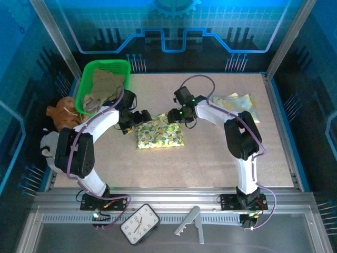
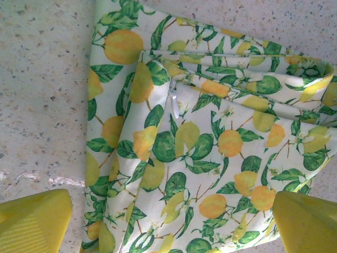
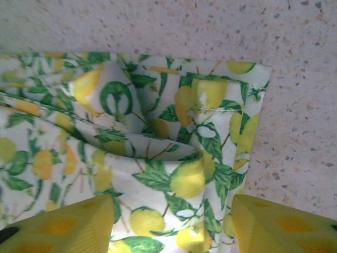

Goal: Fold and stack the skirts

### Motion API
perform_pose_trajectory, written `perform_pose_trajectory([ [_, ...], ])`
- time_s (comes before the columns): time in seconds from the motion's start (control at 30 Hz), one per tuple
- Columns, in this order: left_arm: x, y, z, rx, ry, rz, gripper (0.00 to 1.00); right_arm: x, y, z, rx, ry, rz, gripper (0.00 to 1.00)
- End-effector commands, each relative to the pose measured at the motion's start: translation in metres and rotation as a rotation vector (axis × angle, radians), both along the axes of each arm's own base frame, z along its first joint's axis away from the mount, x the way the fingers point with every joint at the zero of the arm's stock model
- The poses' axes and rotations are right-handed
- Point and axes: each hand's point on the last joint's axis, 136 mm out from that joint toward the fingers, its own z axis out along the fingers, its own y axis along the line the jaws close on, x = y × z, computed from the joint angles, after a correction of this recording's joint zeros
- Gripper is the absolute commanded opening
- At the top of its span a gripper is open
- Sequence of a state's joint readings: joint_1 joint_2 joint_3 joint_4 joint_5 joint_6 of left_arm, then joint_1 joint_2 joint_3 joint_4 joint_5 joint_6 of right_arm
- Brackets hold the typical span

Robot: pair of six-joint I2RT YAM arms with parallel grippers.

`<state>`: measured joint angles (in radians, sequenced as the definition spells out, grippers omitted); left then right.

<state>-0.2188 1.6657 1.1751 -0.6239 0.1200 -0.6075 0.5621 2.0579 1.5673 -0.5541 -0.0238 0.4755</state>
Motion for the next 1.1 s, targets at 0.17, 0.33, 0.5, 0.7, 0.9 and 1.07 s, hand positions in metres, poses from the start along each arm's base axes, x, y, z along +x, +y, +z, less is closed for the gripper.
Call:
perform_pose_trajectory([
  [0.17,-0.003,0.007,-0.008,0.017,0.033,0.026,0.99,-0.003,0.014,-0.01,-0.061,0.033,0.124,0.61],
  [0.33,-0.003,0.007,-0.009,0.017,0.036,0.022,0.99,-0.003,0.033,-0.003,-0.008,0.015,0.204,0.3],
  [0.5,-0.002,0.011,0.0,0.016,0.01,0.021,0.99,-0.002,0.043,0.033,0.02,-0.053,0.266,0.0],
  [0.7,-0.001,0.021,0.025,0.012,-0.062,0.025,0.99,-0.023,0.065,0.09,0.184,-0.158,0.369,0.0],
  [0.9,0.002,0.023,0.036,0.004,-0.126,-0.002,0.99,0.003,0.061,0.069,0.14,-0.151,0.281,0.0],
  [1.07,0.004,0.028,0.005,0.042,-0.059,0.005,0.9,0.041,0.056,0.021,0.089,-0.072,0.167,0.0],
])
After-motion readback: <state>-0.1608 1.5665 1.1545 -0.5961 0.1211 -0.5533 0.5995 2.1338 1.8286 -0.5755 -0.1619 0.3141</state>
